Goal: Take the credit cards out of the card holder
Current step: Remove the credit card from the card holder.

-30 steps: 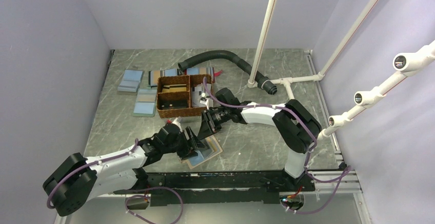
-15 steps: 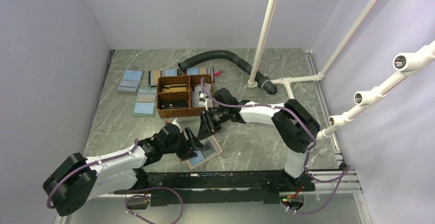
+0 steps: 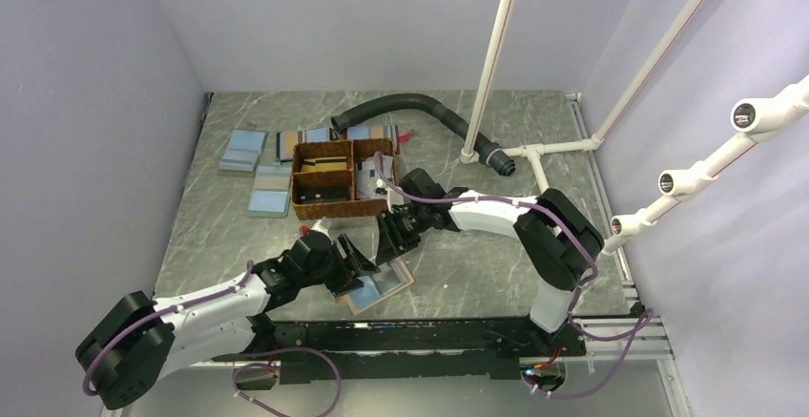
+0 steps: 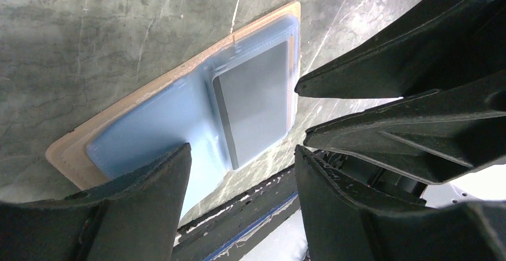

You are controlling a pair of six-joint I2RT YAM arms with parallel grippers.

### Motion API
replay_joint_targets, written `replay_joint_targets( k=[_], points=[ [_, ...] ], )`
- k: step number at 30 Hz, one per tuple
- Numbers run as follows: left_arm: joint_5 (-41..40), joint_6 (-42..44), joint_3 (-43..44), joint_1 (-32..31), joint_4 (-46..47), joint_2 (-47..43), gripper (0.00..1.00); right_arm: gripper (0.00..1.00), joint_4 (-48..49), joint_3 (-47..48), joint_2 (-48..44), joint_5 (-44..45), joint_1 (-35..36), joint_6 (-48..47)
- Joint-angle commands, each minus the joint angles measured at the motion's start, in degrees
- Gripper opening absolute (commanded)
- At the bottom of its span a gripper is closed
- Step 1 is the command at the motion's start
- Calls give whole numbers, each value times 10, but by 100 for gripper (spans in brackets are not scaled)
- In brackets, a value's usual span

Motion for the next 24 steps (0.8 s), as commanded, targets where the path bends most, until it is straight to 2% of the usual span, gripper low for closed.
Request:
replay_joint_targets(
  k=[1, 15, 24],
  points=[
    [-9, -2, -1, 2, 28, 12, 69, 41, -7, -7, -13, 18, -2, -10],
    [9, 3, 4, 3, 68, 60, 70, 43, -22, -6, -5, 54, -5, -21],
    [30, 20, 18, 2, 88, 97, 70, 44, -13, -5, 15, 21, -5, -10]
  ],
)
